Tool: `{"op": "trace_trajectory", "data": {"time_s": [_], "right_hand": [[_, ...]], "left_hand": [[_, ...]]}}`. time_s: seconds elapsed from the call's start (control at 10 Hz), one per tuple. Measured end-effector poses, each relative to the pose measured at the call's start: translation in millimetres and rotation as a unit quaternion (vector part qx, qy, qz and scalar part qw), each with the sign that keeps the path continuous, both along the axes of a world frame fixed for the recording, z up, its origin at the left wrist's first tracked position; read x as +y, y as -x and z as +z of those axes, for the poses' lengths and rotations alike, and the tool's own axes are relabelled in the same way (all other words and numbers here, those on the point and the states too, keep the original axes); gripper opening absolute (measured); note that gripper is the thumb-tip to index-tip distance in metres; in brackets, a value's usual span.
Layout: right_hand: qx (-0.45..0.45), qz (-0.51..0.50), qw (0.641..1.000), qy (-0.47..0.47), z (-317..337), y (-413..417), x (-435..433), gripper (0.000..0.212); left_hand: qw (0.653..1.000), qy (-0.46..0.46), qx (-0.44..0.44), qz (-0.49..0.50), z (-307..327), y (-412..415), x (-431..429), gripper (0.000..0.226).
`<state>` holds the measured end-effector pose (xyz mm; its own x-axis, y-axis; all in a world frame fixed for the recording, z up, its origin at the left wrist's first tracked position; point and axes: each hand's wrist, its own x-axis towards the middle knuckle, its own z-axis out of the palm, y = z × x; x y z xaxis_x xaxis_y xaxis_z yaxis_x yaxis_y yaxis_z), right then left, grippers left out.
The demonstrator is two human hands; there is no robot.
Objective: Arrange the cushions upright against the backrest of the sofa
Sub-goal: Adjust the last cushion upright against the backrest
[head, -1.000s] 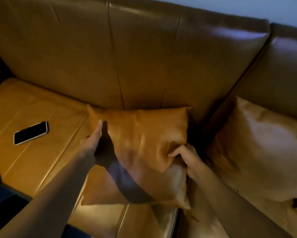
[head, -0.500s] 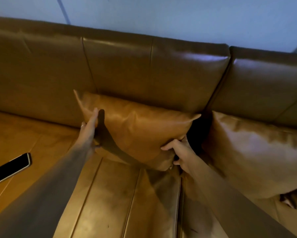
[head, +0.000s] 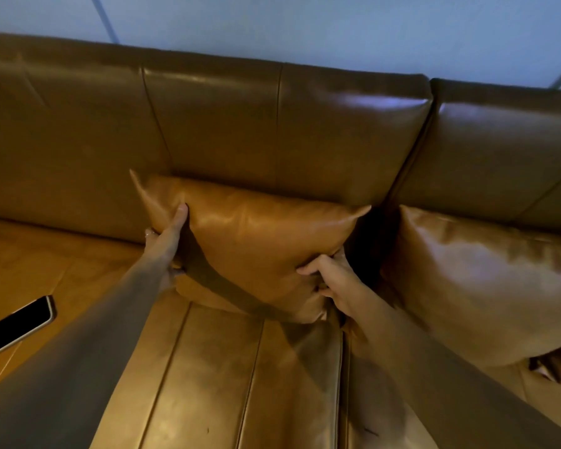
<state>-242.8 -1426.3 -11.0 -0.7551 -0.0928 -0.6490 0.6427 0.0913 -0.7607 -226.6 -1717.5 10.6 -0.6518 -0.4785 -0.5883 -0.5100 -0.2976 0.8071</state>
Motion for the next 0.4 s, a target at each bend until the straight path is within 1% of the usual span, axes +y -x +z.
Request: {"op": "trace_trajectory", "data": {"time_s": [0.1, 0.2, 0.3, 0.4], "right_hand": [[0.002, -0.001, 1.0, 0.001, -3.2, 0.8, 0.6, 0.11], [0.006, 0.001, 1.0, -0.022, -4.6, 0.1, 3.3, 0.108], [0.013, 0.027, 0.997, -0.068, -0.3, -3.4, 7.7, 0.106], [0.027, 0.085, 0.986, -0.143, 6.6, -10.1, 11.9, 0.099]], "left_hand": [[1.0, 0.012, 0.0, 0.007, -1.1, 0.3, 3.2, 0.12], [1.0, 0.017, 0.003, 0.0, -2.4, -7.6, 6.5, 0.117], [0.999, 0.046, -0.008, -0.002, -2.6, -14.6, 10.8, 0.108], [0.997, 0.082, -0.012, 0.007, -3.7, -28.0, 19.4, 0.091]]}}
